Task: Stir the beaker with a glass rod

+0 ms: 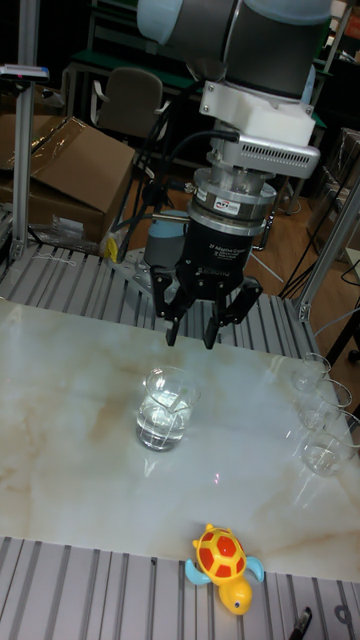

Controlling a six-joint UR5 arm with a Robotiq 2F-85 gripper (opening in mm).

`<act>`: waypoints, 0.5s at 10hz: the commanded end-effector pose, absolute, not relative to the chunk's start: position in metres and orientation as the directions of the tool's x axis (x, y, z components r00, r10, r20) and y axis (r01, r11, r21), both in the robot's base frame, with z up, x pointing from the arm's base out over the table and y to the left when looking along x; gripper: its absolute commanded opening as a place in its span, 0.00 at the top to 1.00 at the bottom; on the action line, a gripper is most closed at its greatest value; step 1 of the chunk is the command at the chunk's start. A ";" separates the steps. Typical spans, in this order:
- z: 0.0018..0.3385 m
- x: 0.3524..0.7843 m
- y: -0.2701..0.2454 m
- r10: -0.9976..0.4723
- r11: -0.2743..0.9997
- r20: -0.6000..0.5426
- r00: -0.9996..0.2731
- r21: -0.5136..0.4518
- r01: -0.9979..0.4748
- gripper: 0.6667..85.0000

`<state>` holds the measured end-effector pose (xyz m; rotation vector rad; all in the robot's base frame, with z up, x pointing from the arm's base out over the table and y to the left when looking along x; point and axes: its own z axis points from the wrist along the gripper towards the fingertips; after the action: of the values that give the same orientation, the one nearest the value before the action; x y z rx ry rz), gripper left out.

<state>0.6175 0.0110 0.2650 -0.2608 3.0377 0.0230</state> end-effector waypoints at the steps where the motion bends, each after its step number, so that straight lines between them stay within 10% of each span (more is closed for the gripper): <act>1: 0.267 0.623 0.010 -0.173 0.985 -0.117 -0.978 0.003 -0.175 0.43; 5: 0.263 0.646 0.018 -0.181 0.983 -0.084 -0.980 -0.005 -0.181 0.43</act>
<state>0.6305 0.0112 0.2639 -0.2699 3.0382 -0.0014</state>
